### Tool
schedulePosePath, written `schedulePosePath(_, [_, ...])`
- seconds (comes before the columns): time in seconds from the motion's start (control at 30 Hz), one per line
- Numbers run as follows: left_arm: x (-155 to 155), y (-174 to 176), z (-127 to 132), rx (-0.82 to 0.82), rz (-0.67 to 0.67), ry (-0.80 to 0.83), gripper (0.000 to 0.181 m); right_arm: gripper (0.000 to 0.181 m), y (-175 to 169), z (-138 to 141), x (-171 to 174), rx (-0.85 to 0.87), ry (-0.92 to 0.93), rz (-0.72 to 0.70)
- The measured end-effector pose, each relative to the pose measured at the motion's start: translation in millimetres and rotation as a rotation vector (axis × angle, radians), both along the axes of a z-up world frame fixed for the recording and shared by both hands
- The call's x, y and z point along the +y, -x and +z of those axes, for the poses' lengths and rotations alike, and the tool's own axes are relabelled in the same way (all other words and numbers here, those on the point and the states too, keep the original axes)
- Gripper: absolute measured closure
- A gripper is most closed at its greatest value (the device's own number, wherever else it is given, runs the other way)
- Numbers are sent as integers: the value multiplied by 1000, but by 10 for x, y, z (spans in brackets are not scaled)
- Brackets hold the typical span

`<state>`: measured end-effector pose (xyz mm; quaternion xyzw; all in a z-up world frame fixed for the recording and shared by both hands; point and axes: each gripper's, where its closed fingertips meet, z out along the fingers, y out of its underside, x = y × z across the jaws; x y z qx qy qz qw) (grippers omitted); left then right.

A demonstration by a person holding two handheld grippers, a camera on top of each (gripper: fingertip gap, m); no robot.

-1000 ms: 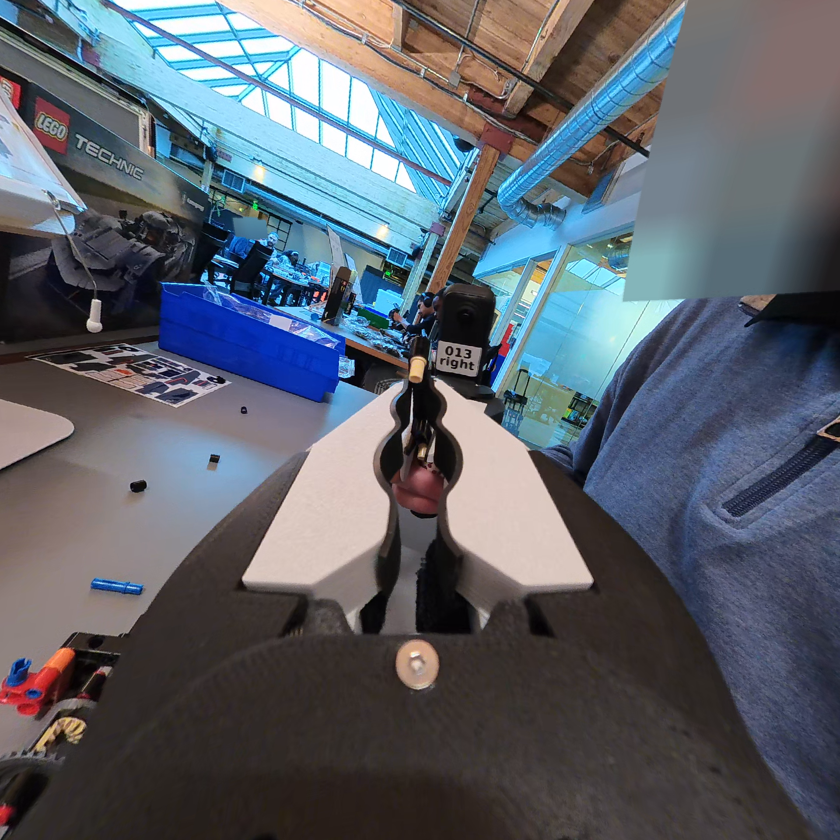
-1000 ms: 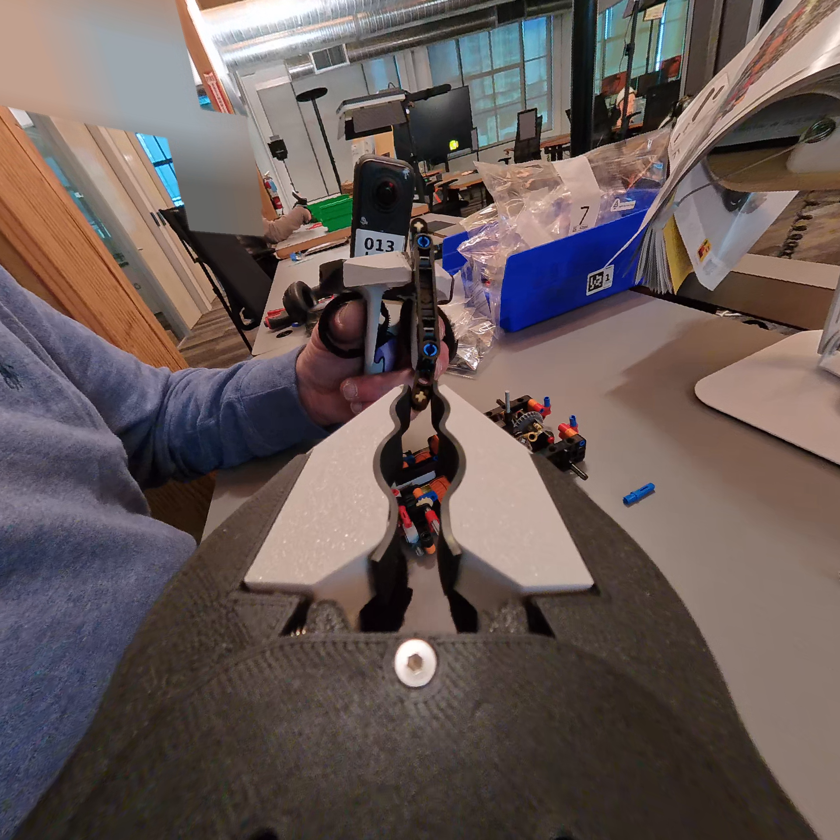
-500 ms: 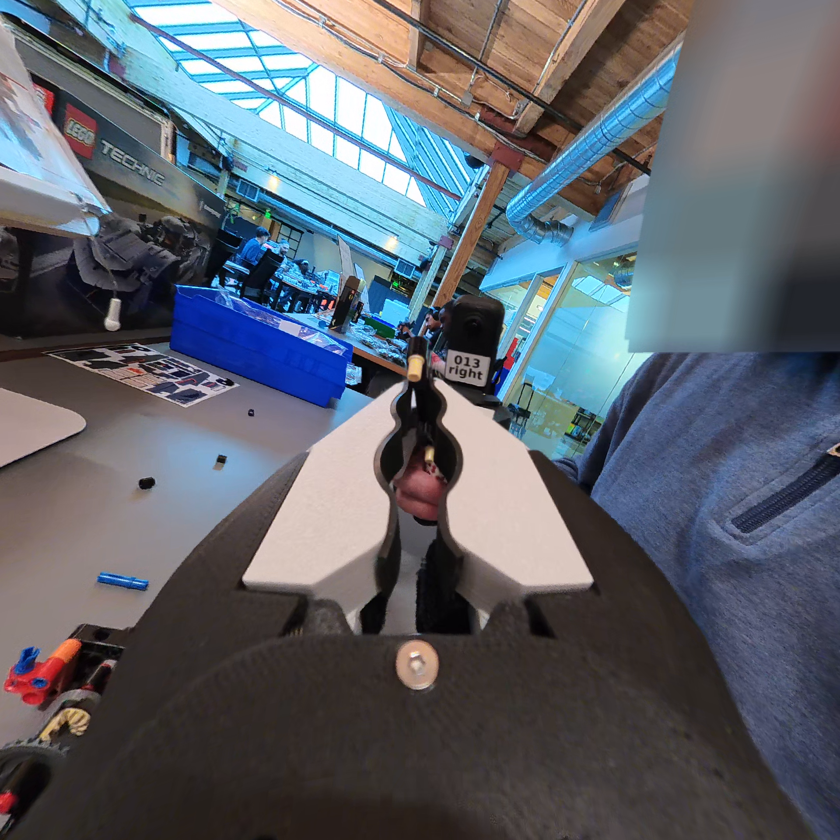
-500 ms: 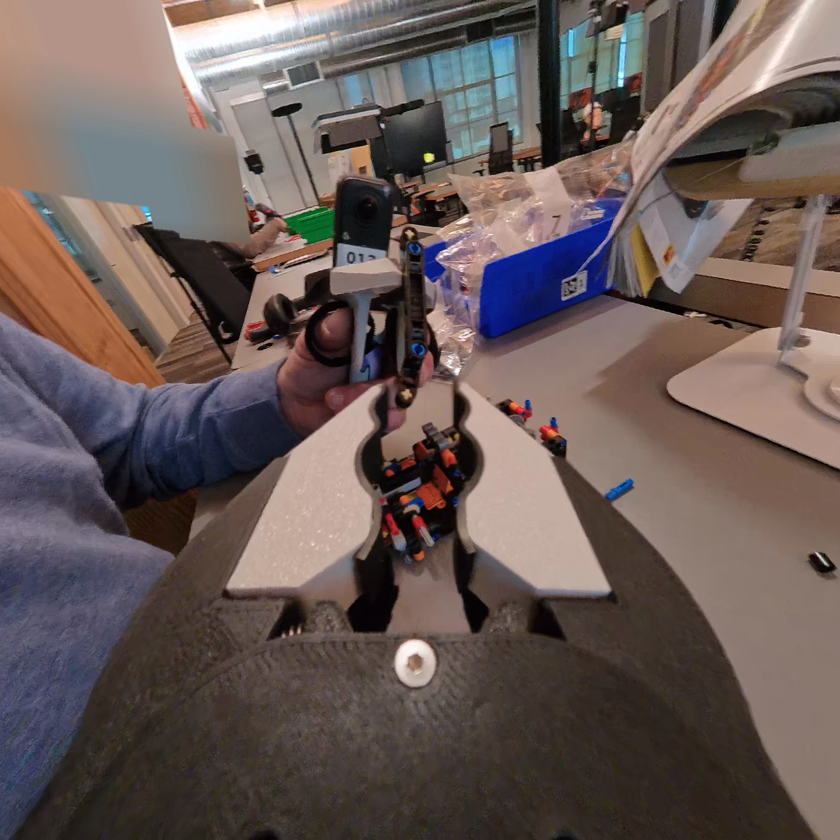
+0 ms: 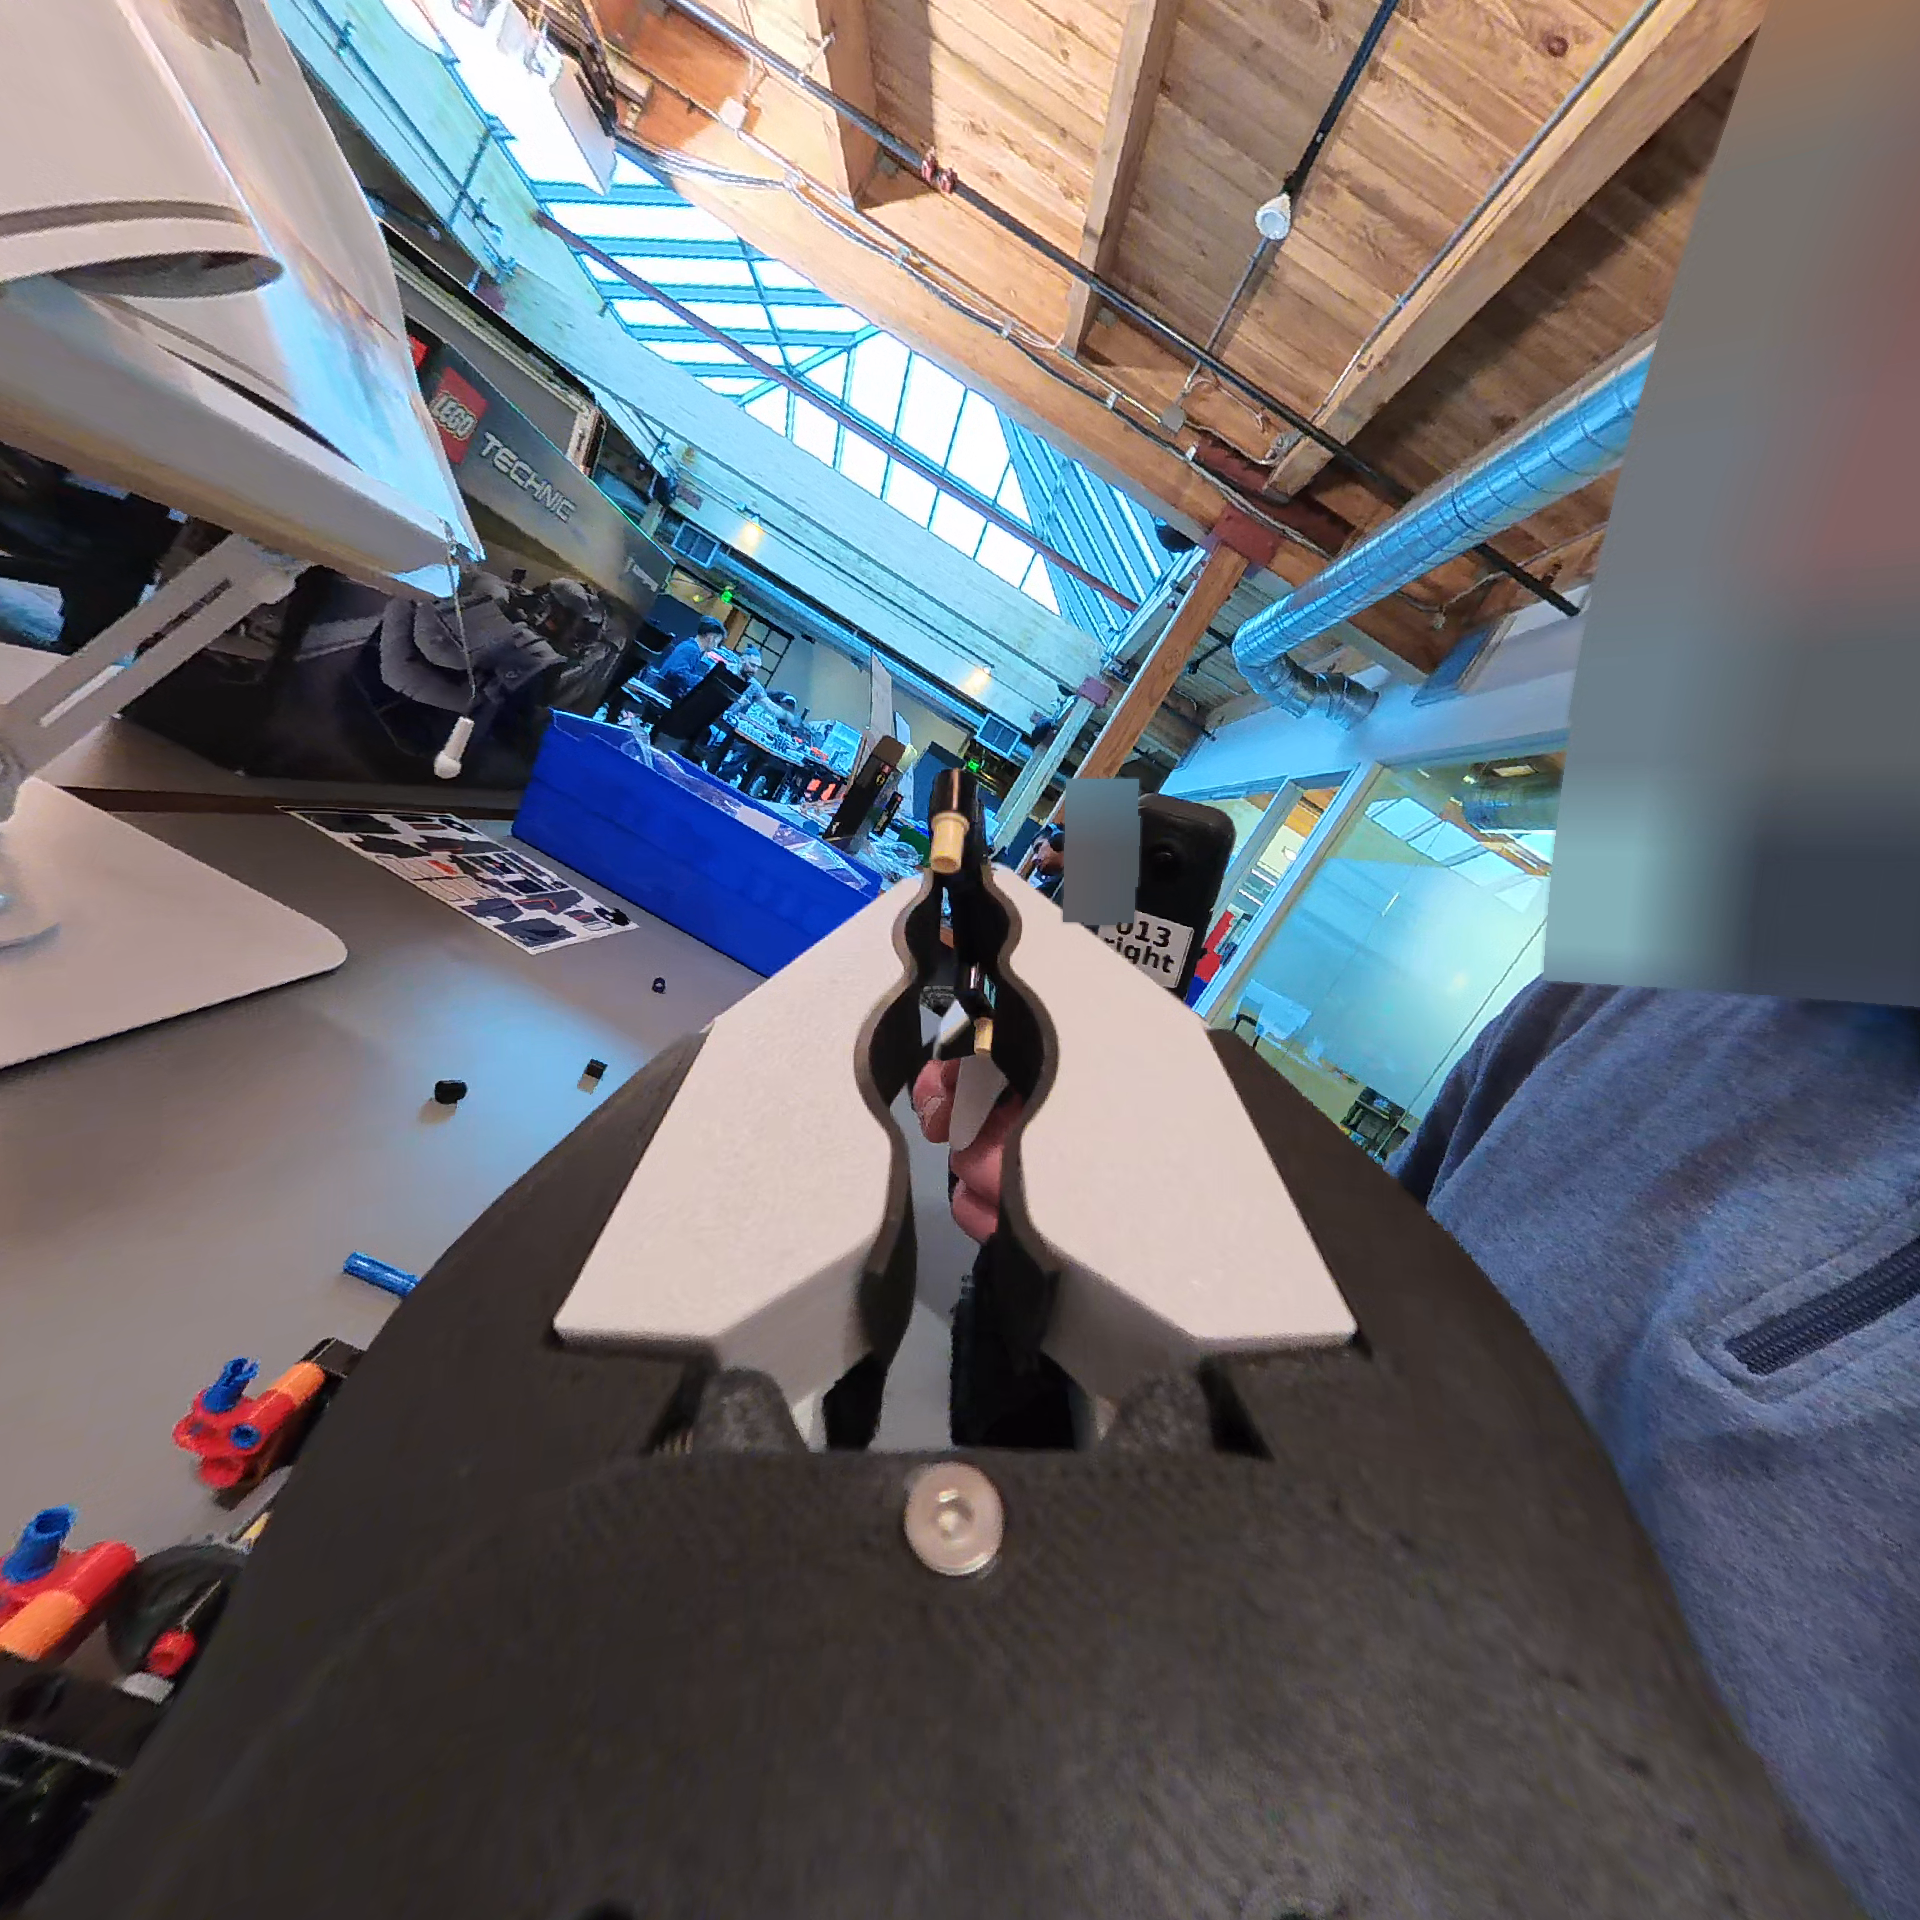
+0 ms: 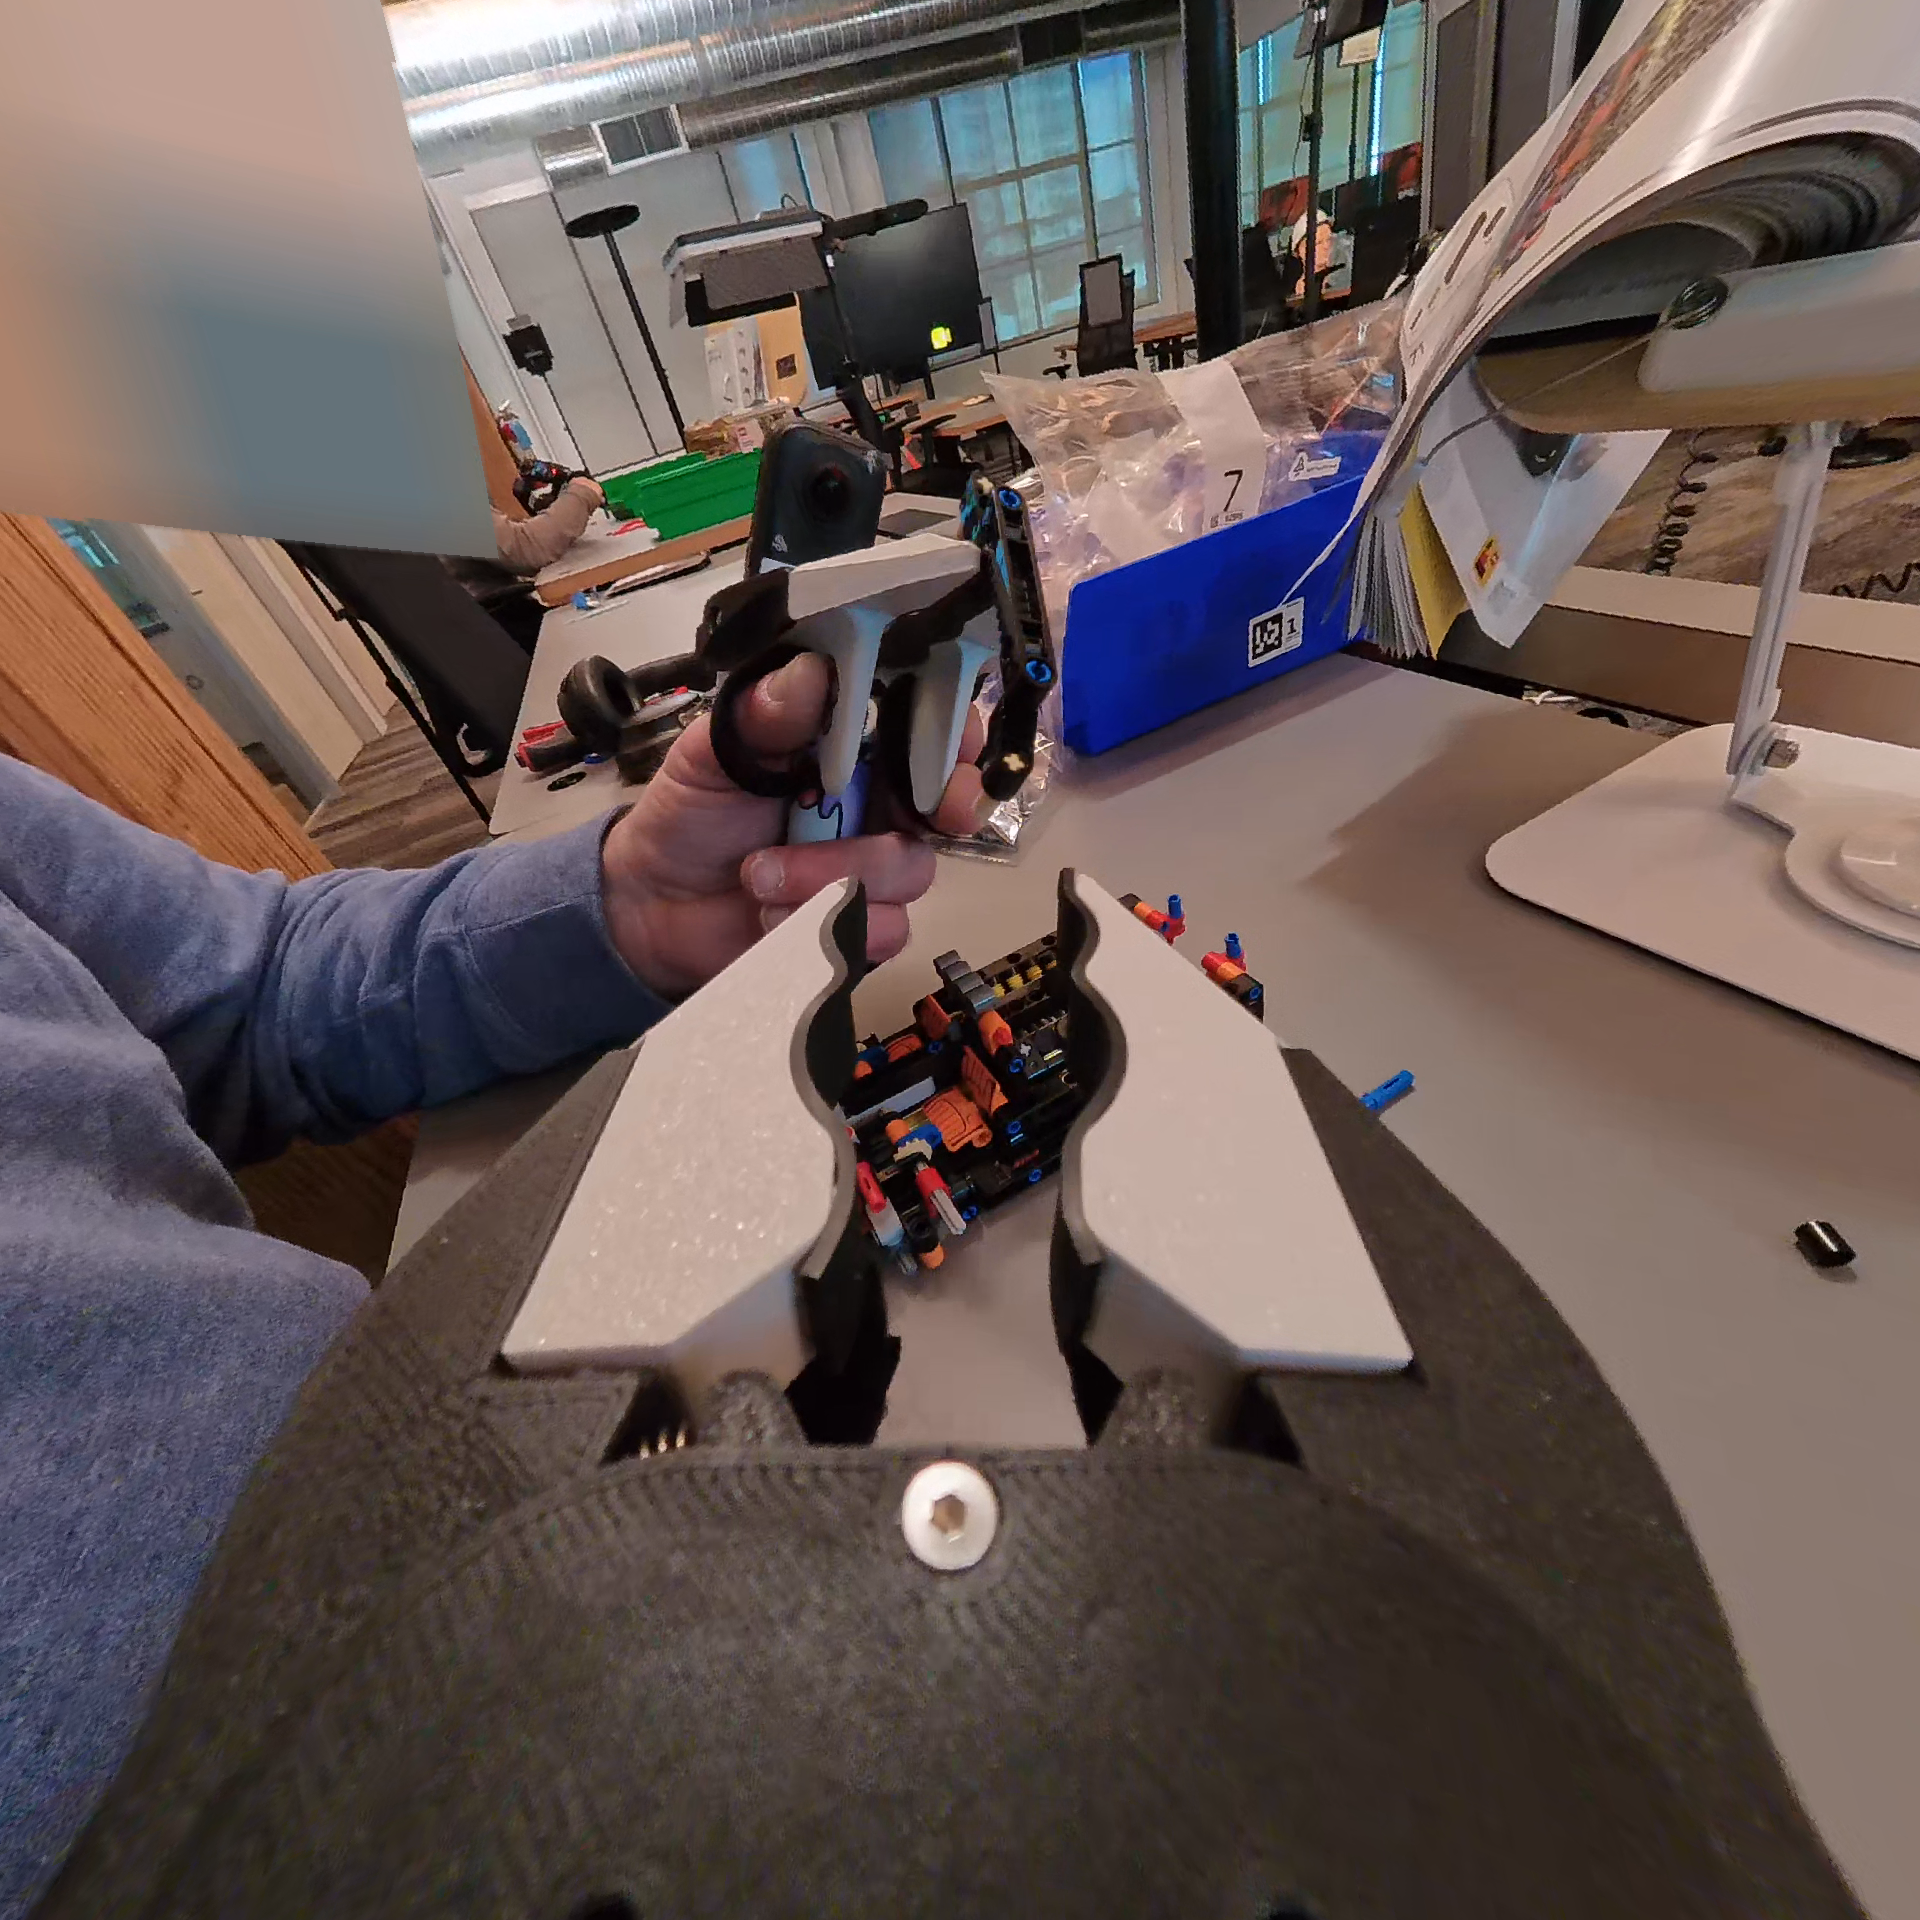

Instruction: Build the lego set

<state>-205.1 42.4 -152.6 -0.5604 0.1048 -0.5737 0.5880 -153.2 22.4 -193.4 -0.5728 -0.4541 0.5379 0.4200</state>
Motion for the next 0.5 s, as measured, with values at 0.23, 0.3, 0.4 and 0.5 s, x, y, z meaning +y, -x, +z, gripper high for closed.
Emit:
schedulePosePath(0.23, [3, 8, 0, -2, 4, 1, 178, 147, 0, -3, -2, -1, 3, 3])
schedulePosePath(0.3, [2, 11, 3, -2, 5, 1, 178, 147, 2, -3, -6, -2, 3, 4])
schedulePosePath(0.4, [1, 15, 3, -1, 7, 0, 178, 147, 5, -7, -9, -3, 3, 5])
schedulePosePath(0.5, [1, 18, 3, 0, 8, 0, 178, 147, 5, -5, -10, -2, 4, 6])
